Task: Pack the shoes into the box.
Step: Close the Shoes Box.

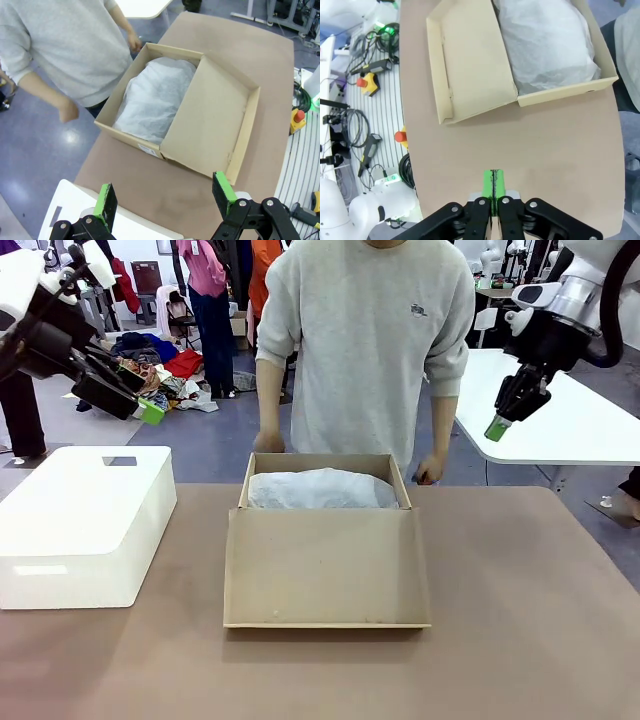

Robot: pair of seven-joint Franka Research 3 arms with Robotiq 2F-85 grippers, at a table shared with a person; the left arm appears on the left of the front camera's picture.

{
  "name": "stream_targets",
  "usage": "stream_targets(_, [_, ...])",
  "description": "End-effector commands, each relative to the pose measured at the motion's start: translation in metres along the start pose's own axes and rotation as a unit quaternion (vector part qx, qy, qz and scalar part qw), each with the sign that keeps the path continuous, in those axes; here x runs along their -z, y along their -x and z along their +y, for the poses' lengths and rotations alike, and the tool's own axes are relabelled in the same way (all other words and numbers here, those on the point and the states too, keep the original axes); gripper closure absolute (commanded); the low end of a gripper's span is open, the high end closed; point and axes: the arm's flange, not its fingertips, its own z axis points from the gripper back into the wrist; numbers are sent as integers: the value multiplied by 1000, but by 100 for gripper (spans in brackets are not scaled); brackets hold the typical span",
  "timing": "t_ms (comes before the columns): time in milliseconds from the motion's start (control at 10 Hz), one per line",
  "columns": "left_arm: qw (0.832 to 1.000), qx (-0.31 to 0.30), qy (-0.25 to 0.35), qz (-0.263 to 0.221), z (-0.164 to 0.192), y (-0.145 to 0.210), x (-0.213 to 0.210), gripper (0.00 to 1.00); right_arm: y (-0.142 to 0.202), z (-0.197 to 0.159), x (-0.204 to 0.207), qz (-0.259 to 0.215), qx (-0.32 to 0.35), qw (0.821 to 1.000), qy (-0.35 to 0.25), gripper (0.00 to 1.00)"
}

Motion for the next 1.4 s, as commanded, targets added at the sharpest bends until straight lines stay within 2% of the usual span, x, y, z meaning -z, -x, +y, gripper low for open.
stream_targets(0, [1000, 3, 6, -5, 1, 1, 0, 0, -4, 8, 0, -3, 25, 1000, 12, 100])
stream_targets(100, [1000, 3, 6, -5, 1, 1, 0, 0, 0, 0, 0, 0, 0, 1000, 0, 100])
stream_targets(600, [1000, 3, 6, -5, 1, 1, 0, 0, 0, 0, 0, 0, 5, 1000, 0, 100])
stream_targets(800, [1000, 3, 6, -5, 1, 1, 0, 0, 12, -9, 15, -26, -28, 999, 31, 100])
stream_targets(1100, [1000, 3, 6, -5, 1, 1, 0, 0, 33, -16, 40, -55, -61, 996, 36, 100])
stream_targets(1300, [1000, 3, 6, -5, 1, 1, 0, 0, 52, -23, 61, -89, -54, 993, 46, 100])
